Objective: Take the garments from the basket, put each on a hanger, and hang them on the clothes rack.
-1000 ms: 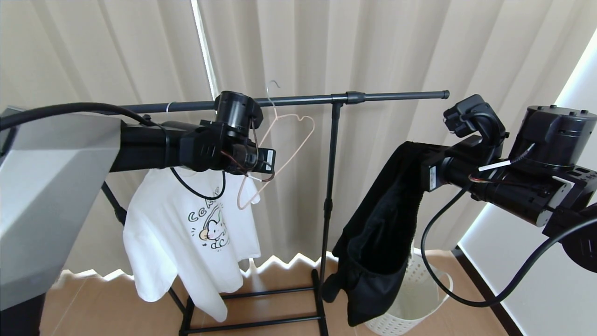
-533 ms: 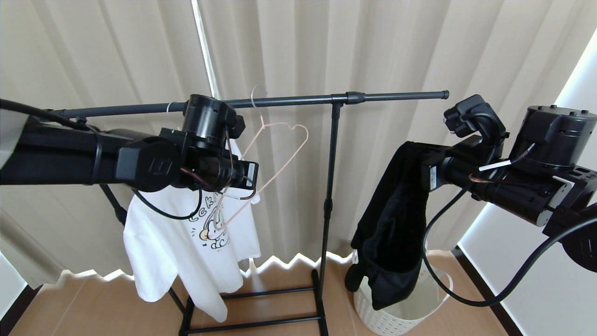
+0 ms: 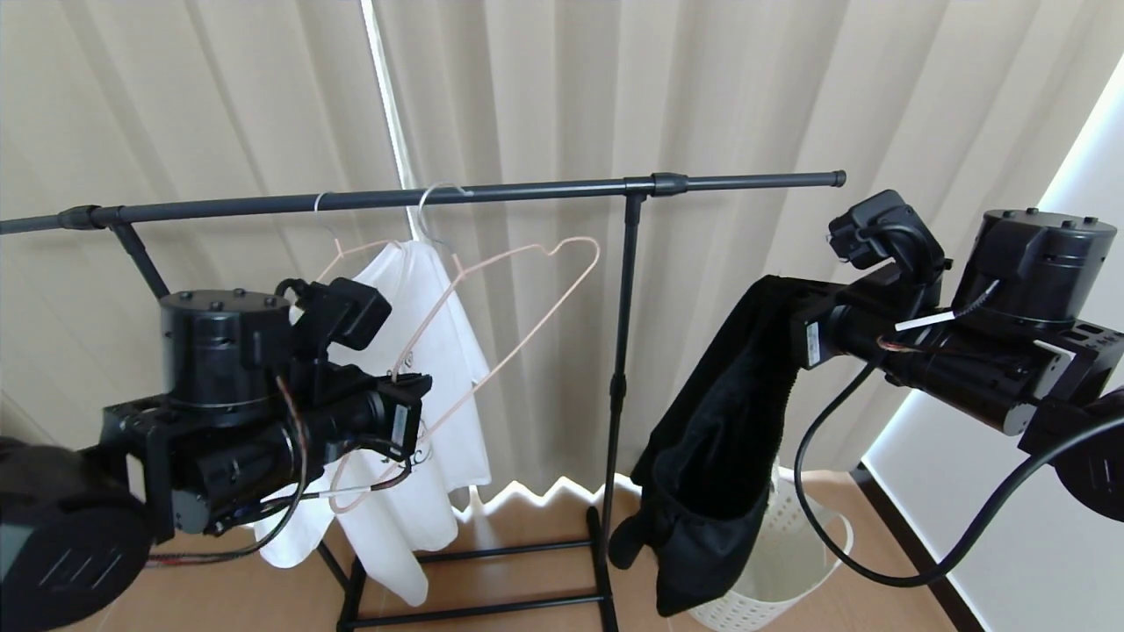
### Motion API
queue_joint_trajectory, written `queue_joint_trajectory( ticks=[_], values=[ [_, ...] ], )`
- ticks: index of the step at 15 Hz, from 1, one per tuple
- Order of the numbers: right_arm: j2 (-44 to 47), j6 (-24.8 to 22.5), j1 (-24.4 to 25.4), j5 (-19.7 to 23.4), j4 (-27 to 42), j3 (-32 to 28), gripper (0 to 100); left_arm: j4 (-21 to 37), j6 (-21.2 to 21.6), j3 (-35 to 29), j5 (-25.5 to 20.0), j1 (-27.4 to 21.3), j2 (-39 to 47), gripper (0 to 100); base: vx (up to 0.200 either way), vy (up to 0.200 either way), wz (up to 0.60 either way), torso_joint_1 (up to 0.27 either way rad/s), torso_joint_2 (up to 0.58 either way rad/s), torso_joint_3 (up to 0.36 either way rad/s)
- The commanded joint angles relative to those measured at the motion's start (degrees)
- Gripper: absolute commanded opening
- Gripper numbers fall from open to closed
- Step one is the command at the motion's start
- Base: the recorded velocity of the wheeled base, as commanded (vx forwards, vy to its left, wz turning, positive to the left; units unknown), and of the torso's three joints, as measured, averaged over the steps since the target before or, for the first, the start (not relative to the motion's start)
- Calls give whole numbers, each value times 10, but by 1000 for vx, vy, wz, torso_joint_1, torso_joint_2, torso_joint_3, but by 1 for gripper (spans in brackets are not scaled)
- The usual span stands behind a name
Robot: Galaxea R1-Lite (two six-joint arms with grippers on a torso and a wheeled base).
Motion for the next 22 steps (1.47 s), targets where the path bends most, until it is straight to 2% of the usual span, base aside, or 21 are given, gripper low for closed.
queue_joint_trajectory(
  ticks=[1,3,5,6,7,9,13,16,19,22],
  values=[
    [-14,-15,19,-40,-1,13,0,-91,20,90,-54,6,-35,0,0,0,0,0,0,0],
    [-13,-25,34,-120,-1,13,0,-140,43,124,-91,13,-29,0,0,0,0,0,0,0],
    [-9,-40,43,-183,-2,9,0,-185,78,163,-135,13,-29,0,0,0,0,0,0,0],
    [-9,-40,43,-183,-2,9,0,-185,78,163,-135,13,-29,0,0,0,0,0,0,0],
    [-5,-44,58,-235,-2,5,0,-244,93,208,-170,8,-22,0,0,0,0,0,0,0],
    [7,-44,63,-273,-3,-9,0,-309,108,236,-192,7,9,0,0,0,0,0,0,0],
    [29,-43,65,-313,-5,-33,0,-398,108,277,-192,-26,66,0,0,0,0,0,0,0],
    [29,-42,84,-314,-5,-32,0,-447,104,286,-191,-40,94,0,0,0,0,0,0,0],
    [43,-41,86,-315,-19,-31,0,-452,101,289,-191,-43,97,0,0,0,0,0,0,0],
    [50,-42,110,-335,-47,-27,0,-458,101,284,-190,-43,109,0,0,0,0,0,0,0]
  ],
)
